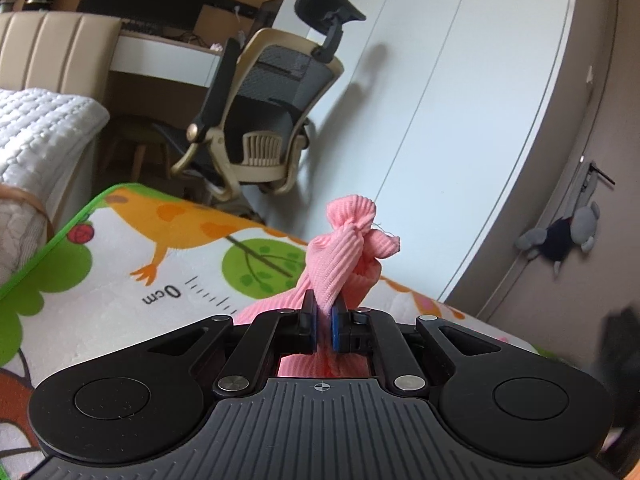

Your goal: Fold clothes

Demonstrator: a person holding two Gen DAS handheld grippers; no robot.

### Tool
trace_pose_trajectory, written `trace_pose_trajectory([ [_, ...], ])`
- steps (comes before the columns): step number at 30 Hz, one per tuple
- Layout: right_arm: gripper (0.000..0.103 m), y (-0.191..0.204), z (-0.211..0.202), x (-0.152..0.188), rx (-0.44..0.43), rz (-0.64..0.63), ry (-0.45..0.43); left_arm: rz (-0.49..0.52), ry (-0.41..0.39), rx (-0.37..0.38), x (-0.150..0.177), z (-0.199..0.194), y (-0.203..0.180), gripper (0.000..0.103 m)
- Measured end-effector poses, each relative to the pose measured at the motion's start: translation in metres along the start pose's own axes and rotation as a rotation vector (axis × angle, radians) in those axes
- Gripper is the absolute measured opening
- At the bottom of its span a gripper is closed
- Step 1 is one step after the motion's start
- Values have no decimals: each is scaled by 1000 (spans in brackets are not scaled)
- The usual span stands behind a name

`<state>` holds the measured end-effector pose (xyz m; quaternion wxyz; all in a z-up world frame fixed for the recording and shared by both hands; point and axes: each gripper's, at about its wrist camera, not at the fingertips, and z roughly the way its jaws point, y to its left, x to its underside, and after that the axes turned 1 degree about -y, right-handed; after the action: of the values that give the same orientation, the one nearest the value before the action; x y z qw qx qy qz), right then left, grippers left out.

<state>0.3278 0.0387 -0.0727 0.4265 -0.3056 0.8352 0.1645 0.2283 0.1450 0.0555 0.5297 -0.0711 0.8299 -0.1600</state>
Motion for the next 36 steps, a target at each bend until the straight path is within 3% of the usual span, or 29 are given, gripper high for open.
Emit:
trace_pose_trajectory([
  [1,27,1,-2,5,-5,-2,-5,15,-3,3,-1,-2,-5,8],
  [5,57,-32,-68,8,18,51,-166,60,-15,53,-9,-1,-32,8],
  [10,59,-83,-139,15,191,115,-273,123,6,231,-9,12,-96,10],
  [11,61,-92,-148,20,213,141,-277,142,45,282,-6,18,-111,15],
  [13,61,-109,-161,31,248,200,-280,151,103,353,3,25,-131,39],
  [14,61,-116,-164,38,257,236,-277,147,116,367,6,24,-136,46],
  [15,61,-122,-165,43,255,272,-274,136,115,370,8,22,-138,56],
  [19,61,-138,-157,57,187,379,-257,80,89,320,5,8,-121,68],
  [23,61,-142,-126,54,120,415,-207,56,76,204,-1,0,-94,72],
  [26,61,-146,-96,61,84,484,-143,-2,83,157,-1,-4,-72,74],
  [28,57,-143,-73,67,45,534,-89,-27,94,147,0,-5,-63,78],
  [30,16,-130,-66,68,13,485,-63,-26,105,158,4,-8,-56,83],
  [32,14,-124,-77,59,26,406,-88,-25,129,190,5,-4,-56,90],
  [36,14,-141,-117,30,89,398,-199,-42,195,264,20,19,-71,93],
])
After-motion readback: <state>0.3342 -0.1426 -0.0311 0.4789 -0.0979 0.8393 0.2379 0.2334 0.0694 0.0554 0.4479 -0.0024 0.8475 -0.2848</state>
